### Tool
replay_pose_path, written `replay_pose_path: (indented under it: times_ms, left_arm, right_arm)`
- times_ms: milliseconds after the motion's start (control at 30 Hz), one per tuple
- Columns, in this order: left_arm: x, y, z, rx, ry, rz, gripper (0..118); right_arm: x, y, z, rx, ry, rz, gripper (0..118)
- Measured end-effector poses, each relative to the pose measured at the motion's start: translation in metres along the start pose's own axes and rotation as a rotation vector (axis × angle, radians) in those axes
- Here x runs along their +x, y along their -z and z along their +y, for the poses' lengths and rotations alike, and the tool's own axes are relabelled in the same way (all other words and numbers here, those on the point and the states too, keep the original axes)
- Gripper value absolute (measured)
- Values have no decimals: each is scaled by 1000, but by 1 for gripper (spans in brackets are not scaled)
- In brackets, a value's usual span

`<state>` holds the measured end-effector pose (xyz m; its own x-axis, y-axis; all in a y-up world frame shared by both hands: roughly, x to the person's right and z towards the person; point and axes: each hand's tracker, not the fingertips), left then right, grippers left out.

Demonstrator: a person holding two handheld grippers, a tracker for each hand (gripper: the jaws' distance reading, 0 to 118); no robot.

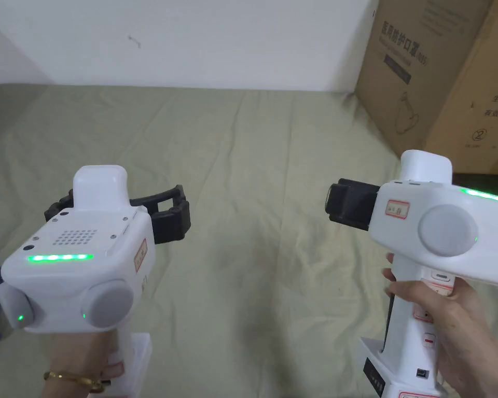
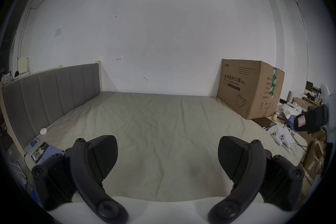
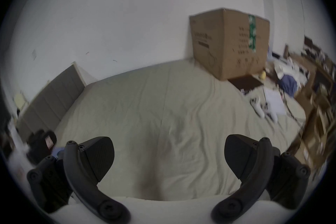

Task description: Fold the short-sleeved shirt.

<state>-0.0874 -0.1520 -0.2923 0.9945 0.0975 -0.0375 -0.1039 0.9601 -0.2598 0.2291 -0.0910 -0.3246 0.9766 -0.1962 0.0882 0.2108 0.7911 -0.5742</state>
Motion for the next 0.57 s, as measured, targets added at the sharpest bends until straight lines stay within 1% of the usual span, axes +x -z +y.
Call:
replay_pose_path:
  times_ms: [33, 67, 100, 167, 200, 233, 267, 333, 433, 467, 500, 533, 567]
  left_arm:
    - [1, -5, -2, 5, -7, -13, 111]
    - [3, -9, -4, 8, -13, -23, 111]
    - [4, -13, -7, 5, -15, -28, 111]
    - [7, -17, -11, -5, -24, -33, 111]
    - [7, -19, -14, -12, -31, -38, 111]
    - [7, -19, -17, -18, -38, -41, 111]
    - [7, -19, -21, -28, -47, -45, 111]
    - [7, -16, -27, -46, -48, -40, 111]
    - [4, -7, -37, -95, -42, -23, 111]
    - [2, -4, -40, -110, -43, -20, 111]
    - [0, 0, -42, -119, -50, -22, 111]
    - [-3, 4, -45, -131, -54, -16, 111]
    - [-5, 10, -48, -147, -58, -4, 111]
  right_arm:
    - [-2, -7, 3, -5, 32, -39, 110]
    - [-4, -12, 5, -18, 41, -73, 106]
    - [-7, -16, 7, -51, 9, -86, 106]
    - [-12, -23, 2, -102, -66, -45, 110]
    - [-13, -25, -4, -110, -73, -28, 112]
    - [-14, -27, -10, -88, -54, -29, 112]
    - [-15, -28, -18, -66, -44, -26, 115]
    - [-16, -26, -27, -11, 12, -35, 116]
    - [-10, -9, -40, -95, 29, -79, 116]
    - [-6, -2, -43, -104, 43, -60, 116]
    - [-2, 4, -46, -129, 78, -44, 116]
    - [-11, 5, -32, -148, 100, -25, 116]
    - [-12, 8, -32, -161, 101, -1, 116]
